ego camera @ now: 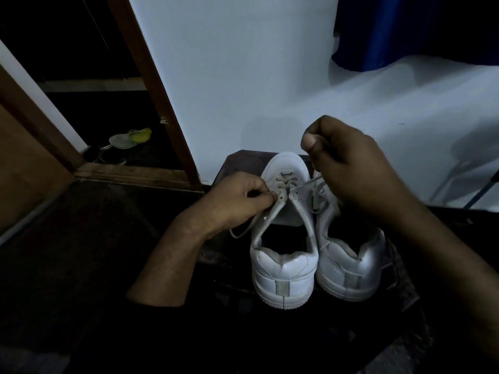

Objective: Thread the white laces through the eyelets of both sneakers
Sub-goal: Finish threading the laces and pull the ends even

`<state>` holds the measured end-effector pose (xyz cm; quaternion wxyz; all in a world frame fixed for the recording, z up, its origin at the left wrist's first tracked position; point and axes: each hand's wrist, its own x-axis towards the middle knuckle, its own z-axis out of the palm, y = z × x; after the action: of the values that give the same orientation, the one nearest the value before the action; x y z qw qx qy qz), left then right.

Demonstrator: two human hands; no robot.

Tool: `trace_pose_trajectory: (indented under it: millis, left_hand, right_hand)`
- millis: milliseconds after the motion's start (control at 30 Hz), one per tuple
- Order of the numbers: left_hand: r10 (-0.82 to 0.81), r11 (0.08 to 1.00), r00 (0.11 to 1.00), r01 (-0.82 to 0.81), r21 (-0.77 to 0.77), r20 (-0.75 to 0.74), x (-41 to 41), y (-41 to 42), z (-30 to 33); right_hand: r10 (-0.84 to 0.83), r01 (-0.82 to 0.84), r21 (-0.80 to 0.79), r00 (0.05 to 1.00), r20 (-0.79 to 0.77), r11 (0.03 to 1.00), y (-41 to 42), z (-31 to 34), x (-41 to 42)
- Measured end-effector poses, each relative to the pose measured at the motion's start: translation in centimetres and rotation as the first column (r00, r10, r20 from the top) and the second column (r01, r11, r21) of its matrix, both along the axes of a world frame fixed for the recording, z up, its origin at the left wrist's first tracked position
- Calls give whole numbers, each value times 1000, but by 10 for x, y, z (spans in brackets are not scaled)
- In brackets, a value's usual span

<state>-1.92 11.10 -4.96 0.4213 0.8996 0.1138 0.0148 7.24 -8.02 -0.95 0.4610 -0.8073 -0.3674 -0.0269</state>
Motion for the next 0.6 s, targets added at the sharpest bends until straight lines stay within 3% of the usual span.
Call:
trace_pose_trajectory:
  millis: [133, 267, 333, 400, 433, 500, 600]
  left_hand:
    - [124, 988, 986, -134, 81, 112, 5, 2, -2]
    - [215, 952, 943, -261, 160, 254, 6, -3, -3]
    - [216, 974, 904, -228, -12, 369, 7, -10, 1]
    - [166, 977, 899, -96, -188, 406, 5, -21, 10]
    - [103, 978, 906, -18, -208, 411, 4, -29, 15]
    - [-44, 982, 905, 118, -149, 424, 3, -44, 18]
    - [-137, 966, 906, 211, -148, 400, 8, -60, 13]
  right_hand:
    - [-106, 116, -85, 988, 114, 990, 4, -3, -1]
    - [-112, 133, -99, 974, 197, 986, 4, -5, 3]
    - [-137, 165, -102, 962, 238, 981, 3, 3, 2]
    - [-166, 194, -101, 959, 231, 976, 1, 10, 0]
    - [-154, 168, -68, 973, 174, 983, 0, 12, -1]
    - [-42, 52, 110, 995, -91, 993, 2, 16, -6]
    - [238, -12, 435, 851, -467, 900, 6, 22, -11]
